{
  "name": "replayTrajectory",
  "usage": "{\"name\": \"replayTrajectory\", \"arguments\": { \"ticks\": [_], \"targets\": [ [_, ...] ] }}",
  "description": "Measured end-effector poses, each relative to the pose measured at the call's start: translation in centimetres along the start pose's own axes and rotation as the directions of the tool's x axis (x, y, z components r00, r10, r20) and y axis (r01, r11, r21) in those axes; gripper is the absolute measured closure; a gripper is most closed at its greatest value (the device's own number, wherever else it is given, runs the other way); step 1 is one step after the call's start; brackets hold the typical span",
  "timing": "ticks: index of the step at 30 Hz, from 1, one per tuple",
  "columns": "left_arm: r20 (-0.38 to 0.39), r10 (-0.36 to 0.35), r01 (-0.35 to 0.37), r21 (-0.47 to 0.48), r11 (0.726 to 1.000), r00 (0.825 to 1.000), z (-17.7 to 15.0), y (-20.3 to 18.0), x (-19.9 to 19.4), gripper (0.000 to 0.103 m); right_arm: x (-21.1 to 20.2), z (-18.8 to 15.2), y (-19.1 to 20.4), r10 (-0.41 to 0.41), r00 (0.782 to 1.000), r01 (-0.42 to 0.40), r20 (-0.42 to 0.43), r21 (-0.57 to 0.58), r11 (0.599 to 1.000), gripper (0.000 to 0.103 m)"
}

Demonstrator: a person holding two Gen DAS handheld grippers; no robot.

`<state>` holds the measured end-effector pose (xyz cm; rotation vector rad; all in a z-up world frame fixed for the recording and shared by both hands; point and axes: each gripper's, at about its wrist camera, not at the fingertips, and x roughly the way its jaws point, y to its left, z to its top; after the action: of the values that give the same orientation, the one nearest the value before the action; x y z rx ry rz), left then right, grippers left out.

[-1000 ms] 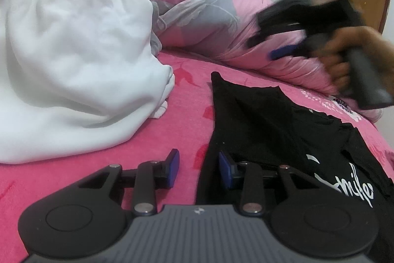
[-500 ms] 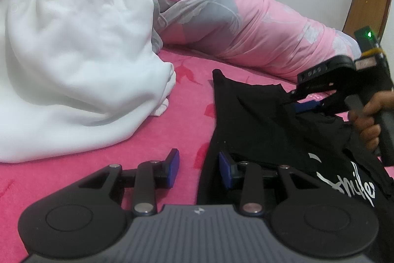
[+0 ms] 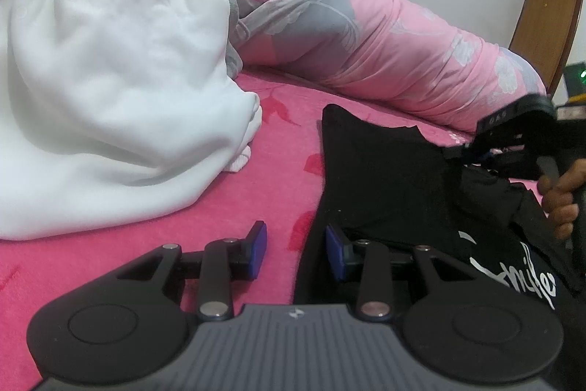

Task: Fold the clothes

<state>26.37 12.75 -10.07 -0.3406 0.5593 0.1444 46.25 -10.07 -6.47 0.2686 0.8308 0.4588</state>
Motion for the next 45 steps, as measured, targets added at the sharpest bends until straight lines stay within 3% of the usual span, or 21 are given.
{"name": "replayTrajectory", "arguments": {
  "ticks": [4, 7, 12, 15, 18, 20, 23, 30, 32, 34, 38, 41, 45],
  "targets": [
    [0.000, -0.001, 0.001, -0.002, 1.000, 1.000, 0.0, 0.0, 0.0, 0.066, 1.7, -0.4, -1.5, -0.083, 0.996, 0.085, -0.033, 0.040, 0.996, 0.096],
    [0.000, -0.001, 0.001, -0.003, 1.000, 1.000, 0.0, 0.0, 0.1, 0.066, 0.6, -0.4, -1.9, -0.096, 0.995, 0.095, 0.004, 0.057, 0.994, 0.092],
    [-0.001, -0.003, 0.003, -0.007, 1.000, 1.000, 0.0, 0.1, 0.0, 0.066, -2.9, -1.3, 0.0, -0.016, 0.999, 0.019, 0.047, -0.072, 0.997, 0.089],
    [-0.001, -0.004, 0.004, -0.008, 1.000, 1.000, 0.0, 0.1, 0.0, 0.066, -4.0, -3.6, 2.6, 0.064, 0.997, -0.071, -0.036, -0.252, 0.965, 0.089],
    [-0.001, -0.004, 0.004, -0.012, 1.000, 1.000, 0.0, 0.1, -0.1, 0.066, -3.7, -6.8, 4.6, 0.052, 0.986, -0.116, -0.161, -0.420, 0.900, 0.089],
    [-0.001, -0.005, 0.005, -0.015, 1.000, 1.000, 0.0, 0.2, -0.1, 0.066, -3.4, -8.4, 4.9, 0.012, 0.971, -0.125, -0.238, -0.469, 0.874, 0.090],
    [-0.001, -0.005, 0.005, -0.017, 1.000, 1.000, 0.0, 0.2, 0.0, 0.066, -4.5, -9.1, 4.8, 0.003, 0.967, -0.129, -0.254, -0.482, 0.866, 0.089],
    [-0.001, -0.006, 0.006, -0.021, 1.000, 1.000, -0.1, 0.2, 0.0, 0.066, -4.9, -7.8, 5.6, 0.012, 0.985, -0.091, -0.169, -0.464, 0.881, 0.089],
    [-0.001, -0.007, 0.007, -0.023, 1.000, 1.000, -0.1, 0.2, 0.0, 0.066, -4.0, -7.9, 5.4, 0.002, 0.984, -0.084, -0.179, -0.449, 0.890, 0.089],
    [-0.001, -0.008, 0.008, -0.024, 1.000, 1.000, -0.1, 0.2, 0.0, 0.066, -3.6, -9.2, 5.3, -0.006, 0.976, -0.098, -0.216, -0.468, 0.878, 0.089],
    [-0.001, -0.008, 0.008, -0.025, 1.000, 1.000, -0.1, 0.3, -0.1, 0.066, -5.3, -10.5, 5.5, 0.010, 0.983, -0.106, -0.182, -0.522, 0.846, 0.089],
    [-0.002, -0.009, 0.008, -0.026, 1.000, 1.000, -0.1, 0.3, 0.0, 0.066, -7.0, -10.0, 4.6, 0.046, 0.989, -0.110, -0.141, -0.489, 0.865, 0.089],
    [-0.002, -0.008, 0.008, -0.026, 1.000, 1.000, -0.1, 0.2, 0.0, 0.066, -9.5, -8.5, 1.8, 0.043, 0.998, -0.057, -0.043, -0.399, 0.915, 0.089]
  ]
}}
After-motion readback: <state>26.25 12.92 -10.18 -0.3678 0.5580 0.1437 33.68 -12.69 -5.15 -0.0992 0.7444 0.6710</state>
